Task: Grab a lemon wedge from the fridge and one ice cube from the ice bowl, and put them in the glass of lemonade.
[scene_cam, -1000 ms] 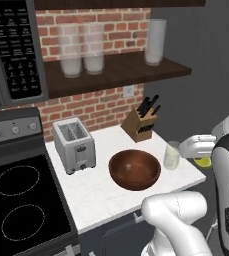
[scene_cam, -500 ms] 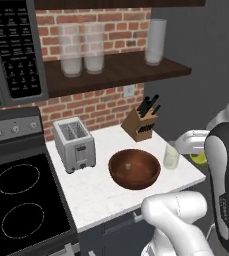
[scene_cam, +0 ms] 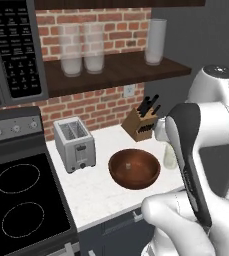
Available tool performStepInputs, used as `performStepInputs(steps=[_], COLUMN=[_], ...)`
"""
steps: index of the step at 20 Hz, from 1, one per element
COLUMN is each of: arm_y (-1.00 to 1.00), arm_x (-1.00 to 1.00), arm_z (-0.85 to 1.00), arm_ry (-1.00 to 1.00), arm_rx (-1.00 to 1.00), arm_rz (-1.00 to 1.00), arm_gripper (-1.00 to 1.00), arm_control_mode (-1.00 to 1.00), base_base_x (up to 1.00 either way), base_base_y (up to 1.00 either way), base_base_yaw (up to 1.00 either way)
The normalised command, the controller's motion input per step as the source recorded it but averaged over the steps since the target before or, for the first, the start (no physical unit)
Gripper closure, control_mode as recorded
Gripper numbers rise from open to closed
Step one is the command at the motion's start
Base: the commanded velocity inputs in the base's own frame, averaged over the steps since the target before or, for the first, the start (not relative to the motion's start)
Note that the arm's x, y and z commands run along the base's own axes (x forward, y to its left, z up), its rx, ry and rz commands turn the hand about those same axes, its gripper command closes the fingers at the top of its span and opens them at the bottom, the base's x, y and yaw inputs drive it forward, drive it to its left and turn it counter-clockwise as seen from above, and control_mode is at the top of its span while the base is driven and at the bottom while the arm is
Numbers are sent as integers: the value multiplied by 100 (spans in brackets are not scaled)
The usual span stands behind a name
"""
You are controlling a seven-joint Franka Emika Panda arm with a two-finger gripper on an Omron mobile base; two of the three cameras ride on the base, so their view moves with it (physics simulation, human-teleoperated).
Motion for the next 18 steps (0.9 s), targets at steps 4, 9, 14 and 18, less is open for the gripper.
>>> performStepInputs(steps=[4, 9, 14, 18], arm_y=[1, -23, -53, -62], arm_x=[45, 46, 42, 60], arm_z=[-35, -50, -34, -3], arm_ry=[-6, -10, -6, 4], arm_rx=[-11, -3, 5, 21], arm_rz=[-17, -13, -12, -10], arm_gripper=[100, 100, 100, 100], arm_control_mode=[-100, -100, -100, -100], base_base_x=[0, 0, 0, 0], base_base_y=[0, 0, 0, 0], base_base_yaw=[0, 0, 0, 0])
